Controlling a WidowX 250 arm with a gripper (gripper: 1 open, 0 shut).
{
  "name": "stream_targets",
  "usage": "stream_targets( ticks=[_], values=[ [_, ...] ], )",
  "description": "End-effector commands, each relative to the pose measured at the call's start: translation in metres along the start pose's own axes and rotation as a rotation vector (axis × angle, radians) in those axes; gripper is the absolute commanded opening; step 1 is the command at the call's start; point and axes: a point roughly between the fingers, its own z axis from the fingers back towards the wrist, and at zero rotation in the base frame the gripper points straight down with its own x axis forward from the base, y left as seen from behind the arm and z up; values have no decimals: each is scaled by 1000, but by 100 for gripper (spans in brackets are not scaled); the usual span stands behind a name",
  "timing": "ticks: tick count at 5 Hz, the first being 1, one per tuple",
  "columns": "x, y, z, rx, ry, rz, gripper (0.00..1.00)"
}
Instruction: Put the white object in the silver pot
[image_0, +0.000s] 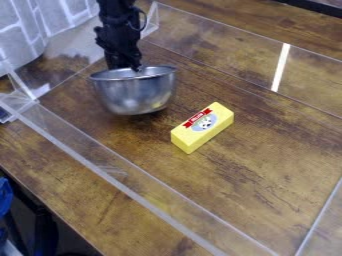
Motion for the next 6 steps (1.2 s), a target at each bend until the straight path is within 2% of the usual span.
stream_targets(
  ticks=[1,6],
  values=[
    [-5,8,0,-9,19,15,0],
    [-1,3,-4,-94,101,11,0]
  ],
)
